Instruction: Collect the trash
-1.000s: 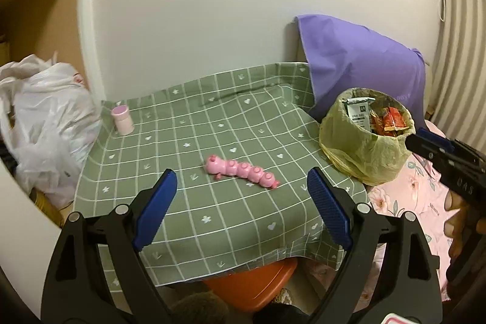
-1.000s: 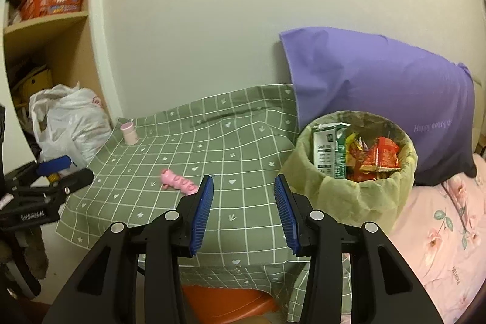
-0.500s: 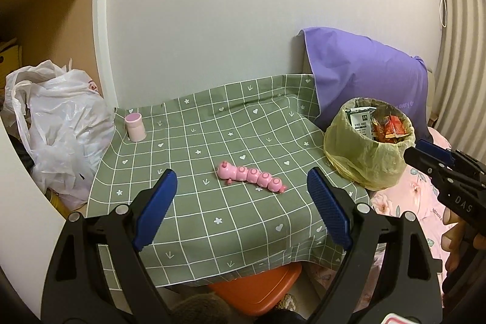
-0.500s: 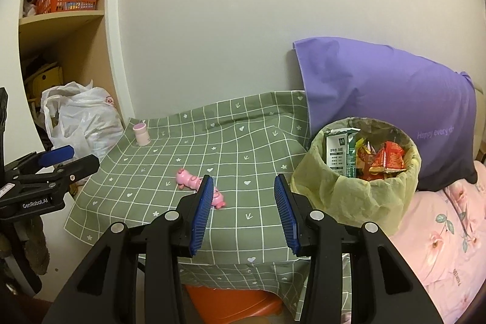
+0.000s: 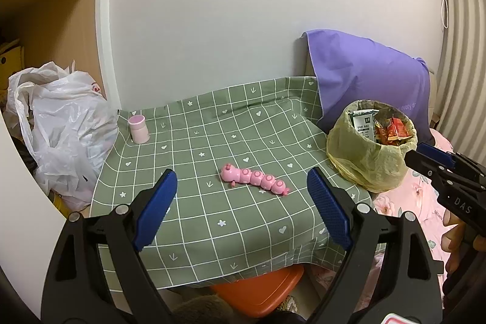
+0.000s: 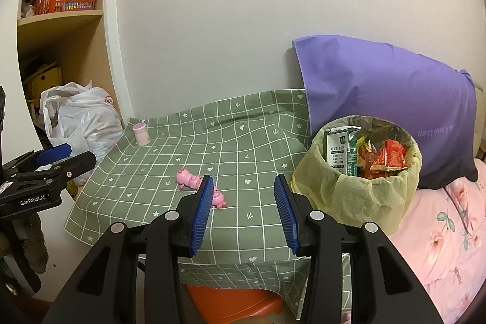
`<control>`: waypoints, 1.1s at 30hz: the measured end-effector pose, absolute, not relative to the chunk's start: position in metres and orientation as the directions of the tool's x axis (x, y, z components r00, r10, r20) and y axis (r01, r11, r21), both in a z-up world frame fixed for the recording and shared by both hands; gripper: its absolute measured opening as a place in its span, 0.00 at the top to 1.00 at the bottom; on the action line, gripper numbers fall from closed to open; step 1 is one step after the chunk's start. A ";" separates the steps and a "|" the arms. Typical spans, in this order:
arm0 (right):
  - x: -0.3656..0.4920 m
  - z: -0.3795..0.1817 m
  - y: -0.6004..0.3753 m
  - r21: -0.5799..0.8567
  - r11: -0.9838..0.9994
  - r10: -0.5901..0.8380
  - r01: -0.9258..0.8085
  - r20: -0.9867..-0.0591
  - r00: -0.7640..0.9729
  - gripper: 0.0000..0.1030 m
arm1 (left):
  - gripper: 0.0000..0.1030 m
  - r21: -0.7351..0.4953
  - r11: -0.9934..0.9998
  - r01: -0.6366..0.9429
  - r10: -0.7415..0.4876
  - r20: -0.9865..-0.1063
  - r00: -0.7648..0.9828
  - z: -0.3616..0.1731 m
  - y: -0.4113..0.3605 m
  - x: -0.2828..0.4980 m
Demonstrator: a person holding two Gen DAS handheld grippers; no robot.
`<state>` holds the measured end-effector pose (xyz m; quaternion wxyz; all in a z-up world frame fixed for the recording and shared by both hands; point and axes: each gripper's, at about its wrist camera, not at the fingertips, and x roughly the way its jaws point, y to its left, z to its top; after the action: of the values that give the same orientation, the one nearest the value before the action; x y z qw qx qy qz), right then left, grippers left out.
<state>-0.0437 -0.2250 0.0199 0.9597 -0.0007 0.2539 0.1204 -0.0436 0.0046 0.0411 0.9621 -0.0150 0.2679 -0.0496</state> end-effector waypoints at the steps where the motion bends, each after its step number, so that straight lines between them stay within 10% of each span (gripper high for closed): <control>1: -0.044 0.020 -0.225 0.059 0.971 0.231 -0.232 -0.486 0.843 0.61 | 0.19 -0.055 0.995 0.087 -0.103 -0.514 0.852 0.041 0.005 -0.043; 33: -0.044 0.019 -0.229 0.050 0.971 0.226 -0.232 -0.490 0.842 0.61 | 0.19 -0.044 0.994 0.104 -0.112 -0.512 0.852 0.042 0.006 -0.040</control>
<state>-0.0441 -0.2289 0.0186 0.9596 -0.0055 0.2547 0.1194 -0.0400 0.0056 0.0424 0.9623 -0.0073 0.2662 -0.0559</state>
